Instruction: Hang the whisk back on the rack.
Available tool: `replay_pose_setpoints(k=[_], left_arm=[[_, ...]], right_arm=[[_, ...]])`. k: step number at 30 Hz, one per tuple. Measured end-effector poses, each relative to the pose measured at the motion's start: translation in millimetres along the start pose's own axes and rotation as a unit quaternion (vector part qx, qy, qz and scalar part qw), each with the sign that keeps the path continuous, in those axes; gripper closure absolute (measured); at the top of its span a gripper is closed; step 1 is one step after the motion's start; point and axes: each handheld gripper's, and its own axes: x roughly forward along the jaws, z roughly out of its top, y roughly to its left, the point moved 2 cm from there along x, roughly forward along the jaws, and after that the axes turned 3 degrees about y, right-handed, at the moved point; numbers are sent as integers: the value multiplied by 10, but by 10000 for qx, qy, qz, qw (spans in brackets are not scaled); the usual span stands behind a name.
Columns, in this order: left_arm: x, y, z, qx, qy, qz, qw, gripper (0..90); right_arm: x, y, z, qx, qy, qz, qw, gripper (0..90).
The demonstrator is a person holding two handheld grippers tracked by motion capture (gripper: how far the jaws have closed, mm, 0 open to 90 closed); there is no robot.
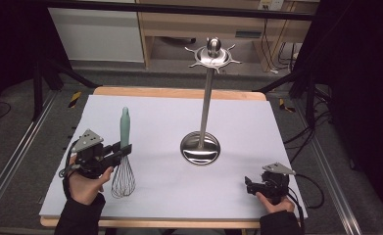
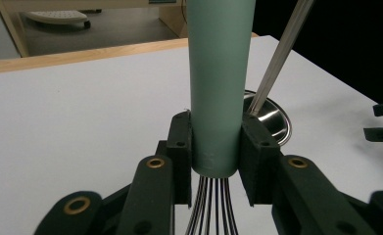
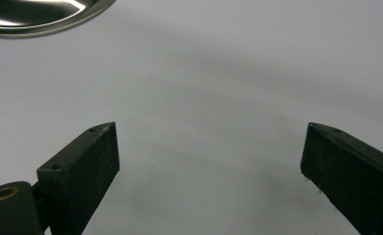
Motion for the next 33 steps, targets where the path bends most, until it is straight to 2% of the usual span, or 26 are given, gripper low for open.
replay_pose_setpoints(k=[17,20,28,31,32,33], left_arm=[[36,-175,187,236,-299,-118,9992,689],[51,-193,216,228,-343,-125,9991,689],[150,-244,399,295,-420,-177,9985,689],[188,-285,538,330,-501,-145,9981,689],[188,-285,538,330,-501,-145,9981,689],[201,-306,614,343,-553,-146,9978,689]], right_arm=[[20,-4,5,15,22,-13,10000,78],[21,-4,5,20,32,-18,10000,78],[18,-11,7,30,13,-21,10000,78],[20,-11,9,34,10,-12,10000,78],[20,-11,9,34,10,-12,10000,78],[19,-12,10,50,4,-9,10000,78]])
